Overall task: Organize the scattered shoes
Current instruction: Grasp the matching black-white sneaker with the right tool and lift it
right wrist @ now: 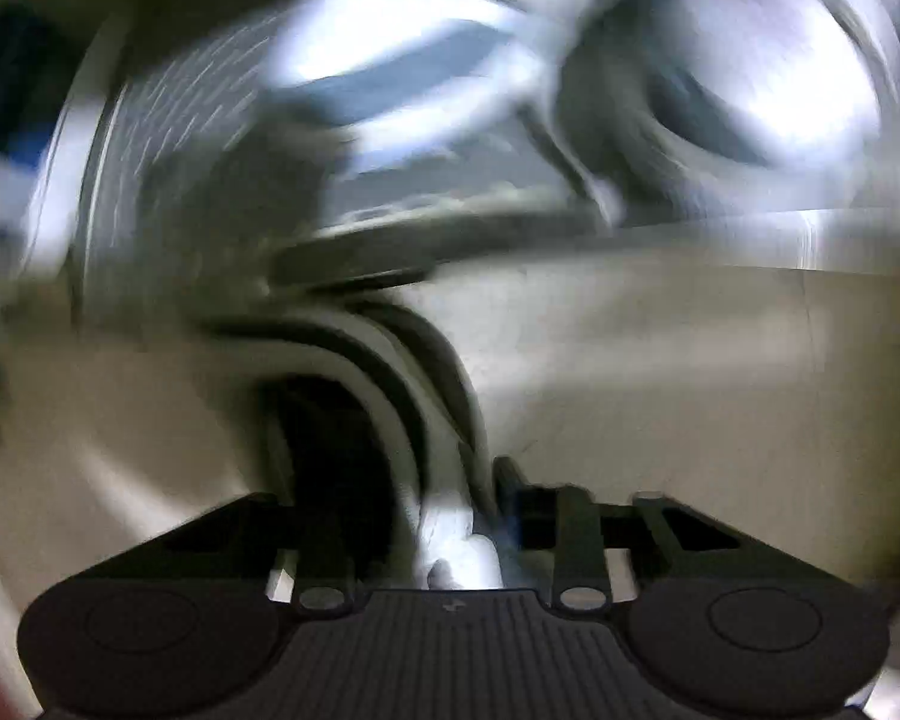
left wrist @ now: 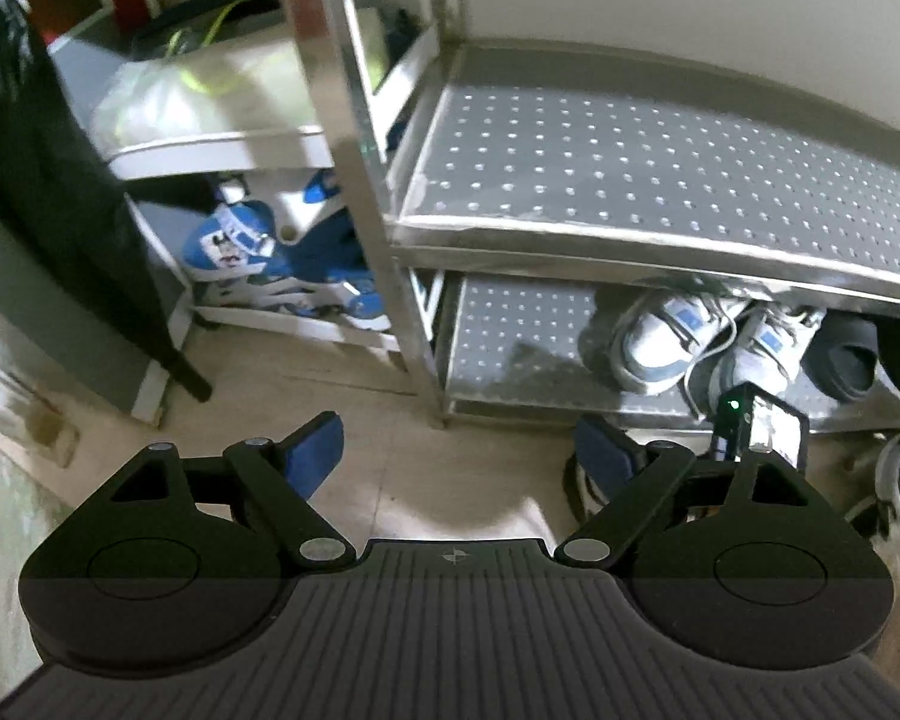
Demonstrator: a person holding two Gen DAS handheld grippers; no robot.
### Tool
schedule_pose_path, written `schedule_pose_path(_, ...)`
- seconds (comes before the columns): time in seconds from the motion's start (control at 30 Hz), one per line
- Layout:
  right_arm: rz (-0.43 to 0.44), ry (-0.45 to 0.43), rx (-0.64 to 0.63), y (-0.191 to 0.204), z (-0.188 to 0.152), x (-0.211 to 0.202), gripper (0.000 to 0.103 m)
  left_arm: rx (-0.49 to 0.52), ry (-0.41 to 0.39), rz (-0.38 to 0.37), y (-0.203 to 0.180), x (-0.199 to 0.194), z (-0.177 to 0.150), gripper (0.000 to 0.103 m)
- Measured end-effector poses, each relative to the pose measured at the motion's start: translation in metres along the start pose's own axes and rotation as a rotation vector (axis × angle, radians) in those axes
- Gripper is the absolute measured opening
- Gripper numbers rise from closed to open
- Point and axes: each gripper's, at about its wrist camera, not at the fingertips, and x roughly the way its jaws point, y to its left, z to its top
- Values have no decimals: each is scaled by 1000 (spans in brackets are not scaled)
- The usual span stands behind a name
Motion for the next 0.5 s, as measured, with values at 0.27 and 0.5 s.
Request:
schedule_pose_path(0.27, 116, -38, 332, -3, -23, 1, 26, 30, 11, -14, -10, 1, -2, 89)
schedule_pose_path(0.5, 48, -65, -33, 27, -17, -20, 70, 40, 0, -15, -24, -3, 3, 89)
